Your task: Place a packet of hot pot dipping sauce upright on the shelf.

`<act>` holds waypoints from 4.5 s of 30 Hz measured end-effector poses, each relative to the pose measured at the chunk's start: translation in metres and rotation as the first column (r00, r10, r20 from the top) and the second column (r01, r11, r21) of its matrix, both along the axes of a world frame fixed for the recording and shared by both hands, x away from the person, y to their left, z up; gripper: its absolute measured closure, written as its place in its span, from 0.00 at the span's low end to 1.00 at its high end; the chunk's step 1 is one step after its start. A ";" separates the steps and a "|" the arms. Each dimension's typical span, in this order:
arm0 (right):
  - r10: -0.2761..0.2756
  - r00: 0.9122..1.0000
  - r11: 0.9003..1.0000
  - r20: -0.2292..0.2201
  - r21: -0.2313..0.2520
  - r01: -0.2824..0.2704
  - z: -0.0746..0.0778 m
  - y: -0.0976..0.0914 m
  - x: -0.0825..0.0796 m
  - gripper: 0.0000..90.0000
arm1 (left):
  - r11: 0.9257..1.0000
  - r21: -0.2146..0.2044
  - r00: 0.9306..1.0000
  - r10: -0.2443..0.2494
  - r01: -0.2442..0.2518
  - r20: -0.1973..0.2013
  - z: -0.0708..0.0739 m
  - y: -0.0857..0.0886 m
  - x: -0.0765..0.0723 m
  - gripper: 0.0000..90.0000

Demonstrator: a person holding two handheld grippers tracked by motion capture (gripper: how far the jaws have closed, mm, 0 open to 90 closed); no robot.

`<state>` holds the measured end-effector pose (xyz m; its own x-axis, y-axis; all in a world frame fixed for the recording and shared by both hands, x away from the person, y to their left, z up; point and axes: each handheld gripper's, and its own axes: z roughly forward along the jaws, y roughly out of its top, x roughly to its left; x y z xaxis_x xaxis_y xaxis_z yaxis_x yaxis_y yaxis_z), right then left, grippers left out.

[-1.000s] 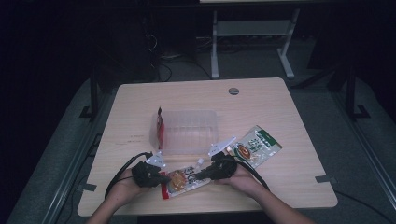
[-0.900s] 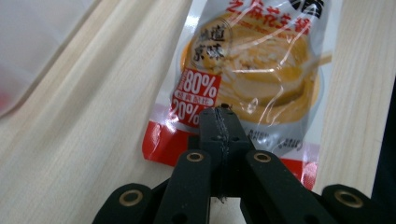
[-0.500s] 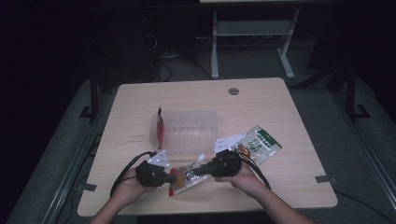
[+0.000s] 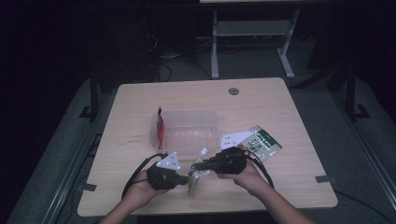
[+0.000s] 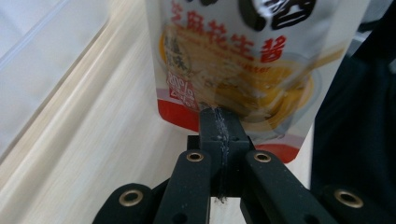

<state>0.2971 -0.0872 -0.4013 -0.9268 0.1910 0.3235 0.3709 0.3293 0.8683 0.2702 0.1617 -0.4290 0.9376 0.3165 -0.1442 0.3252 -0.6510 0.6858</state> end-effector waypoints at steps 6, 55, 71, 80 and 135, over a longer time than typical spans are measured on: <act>0.011 1.000 1.000 0.016 0.017 -0.011 0.005 -0.005 -0.001 1.00 | 1.000 -0.016 1.000 0.004 -0.004 0.000 0.002 0.002 0.002 1.00; -0.048 0.993 0.999 0.110 0.019 0.046 0.072 -0.032 0.038 1.00 | 0.995 0.056 0.993 0.084 -0.079 -0.089 -0.008 0.034 0.012 0.35; -0.127 0.984 0.992 0.122 0.024 0.125 0.078 -0.038 0.078 0.99 | 0.995 0.078 0.991 0.076 -0.068 -0.107 -0.013 0.032 0.013 0.23; -0.181 0.977 0.983 0.111 0.004 0.182 0.068 -0.049 0.098 1.00 | 0.995 0.066 0.991 0.086 -0.079 -0.105 -0.013 0.034 0.014 0.23; -0.242 0.968 0.964 0.066 -0.095 0.247 0.029 -0.056 0.113 0.99 | 0.994 0.062 0.990 0.093 -0.087 -0.101 -0.015 0.035 0.015 0.23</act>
<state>0.4102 -0.1434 -0.3719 -0.8631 0.4432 0.2421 0.4054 0.3223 0.8554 0.2853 0.1967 -0.4440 0.8856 0.4098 -0.2184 0.4520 -0.6529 0.6077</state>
